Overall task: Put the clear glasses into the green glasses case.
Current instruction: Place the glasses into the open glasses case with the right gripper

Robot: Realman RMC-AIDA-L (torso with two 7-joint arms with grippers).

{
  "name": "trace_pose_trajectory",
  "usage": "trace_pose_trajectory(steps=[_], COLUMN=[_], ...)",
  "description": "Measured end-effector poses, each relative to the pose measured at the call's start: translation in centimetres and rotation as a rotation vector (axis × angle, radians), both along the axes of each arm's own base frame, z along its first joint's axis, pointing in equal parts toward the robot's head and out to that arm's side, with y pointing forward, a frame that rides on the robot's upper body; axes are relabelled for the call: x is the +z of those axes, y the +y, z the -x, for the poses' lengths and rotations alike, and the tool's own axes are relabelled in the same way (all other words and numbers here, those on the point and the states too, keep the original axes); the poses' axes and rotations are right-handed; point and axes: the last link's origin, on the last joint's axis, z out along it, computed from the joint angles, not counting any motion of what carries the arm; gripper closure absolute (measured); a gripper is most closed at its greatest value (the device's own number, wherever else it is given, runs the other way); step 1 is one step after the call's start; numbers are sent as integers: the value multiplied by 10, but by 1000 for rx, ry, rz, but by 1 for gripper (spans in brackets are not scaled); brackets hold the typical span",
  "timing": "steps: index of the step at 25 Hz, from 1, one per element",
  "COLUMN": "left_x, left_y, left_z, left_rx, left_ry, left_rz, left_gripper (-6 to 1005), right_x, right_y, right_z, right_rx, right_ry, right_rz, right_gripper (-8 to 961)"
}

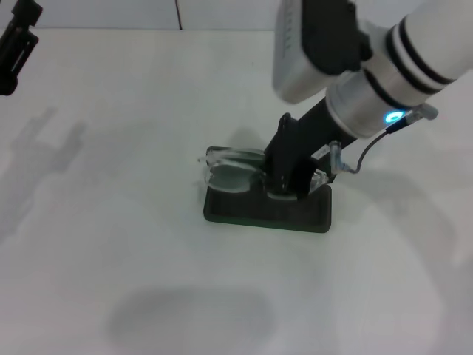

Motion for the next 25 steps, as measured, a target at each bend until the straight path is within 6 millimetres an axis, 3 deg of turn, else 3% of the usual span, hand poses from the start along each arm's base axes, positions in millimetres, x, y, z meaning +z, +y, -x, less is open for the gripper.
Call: trace_pose_trajectory(steps=[25], left_x=[3], left_y=[6], left_z=[4], left_rx=[11], left_ry=[8], left_rz=[75], left_gripper=[294], right_x=[-47], right_y=[-9], right_z=[-15], right_rx=[55], right_ry=[-170], right_rz=[-105], right_gripper=[737])
